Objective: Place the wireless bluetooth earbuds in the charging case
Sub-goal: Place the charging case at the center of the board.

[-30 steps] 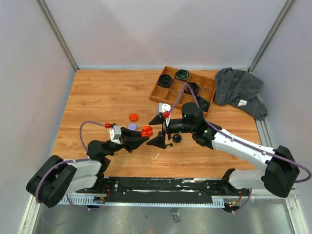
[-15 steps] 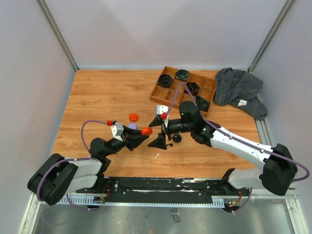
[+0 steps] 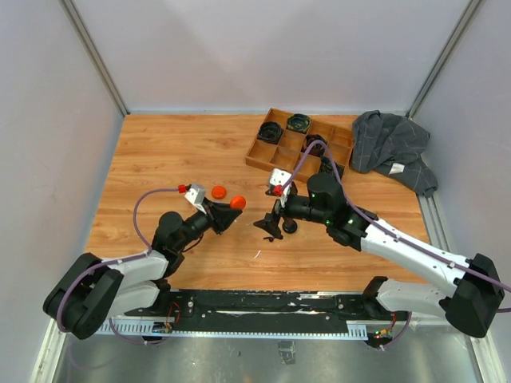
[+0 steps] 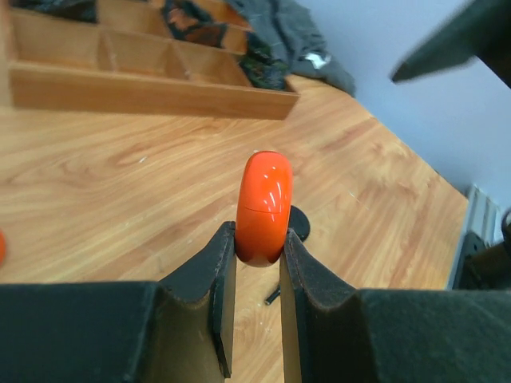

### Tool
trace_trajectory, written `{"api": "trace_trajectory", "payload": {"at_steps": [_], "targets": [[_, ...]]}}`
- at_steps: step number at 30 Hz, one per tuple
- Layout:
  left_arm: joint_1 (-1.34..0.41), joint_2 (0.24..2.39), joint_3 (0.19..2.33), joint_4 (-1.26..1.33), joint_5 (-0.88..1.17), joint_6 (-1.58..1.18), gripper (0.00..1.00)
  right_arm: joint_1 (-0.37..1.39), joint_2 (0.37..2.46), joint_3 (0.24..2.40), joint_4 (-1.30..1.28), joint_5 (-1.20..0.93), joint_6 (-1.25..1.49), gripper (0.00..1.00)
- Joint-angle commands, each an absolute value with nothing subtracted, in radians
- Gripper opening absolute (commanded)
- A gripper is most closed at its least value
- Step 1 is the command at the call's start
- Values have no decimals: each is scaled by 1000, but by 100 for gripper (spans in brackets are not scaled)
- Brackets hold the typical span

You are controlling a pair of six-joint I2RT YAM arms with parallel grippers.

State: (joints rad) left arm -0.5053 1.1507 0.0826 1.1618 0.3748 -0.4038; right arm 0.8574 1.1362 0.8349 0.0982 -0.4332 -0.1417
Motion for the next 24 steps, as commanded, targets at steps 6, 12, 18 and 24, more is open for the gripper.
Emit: {"api": "trace_trajectory", "payload": {"at_steps": [6, 12, 18, 24], "targets": [[-497, 999, 234, 383, 29, -656, 1, 849, 1033, 691, 93, -24, -122, 98], [-463, 951, 240, 195, 20, -785, 6, 850, 991, 618, 97, 134, -99, 99], [-379, 1034, 233, 192, 90, -854, 9, 849, 959, 548, 146, 209, -87, 98], [-317, 1118, 249, 201, 82, -862, 19, 847, 979, 547, 143, 217, -77, 99]]}}
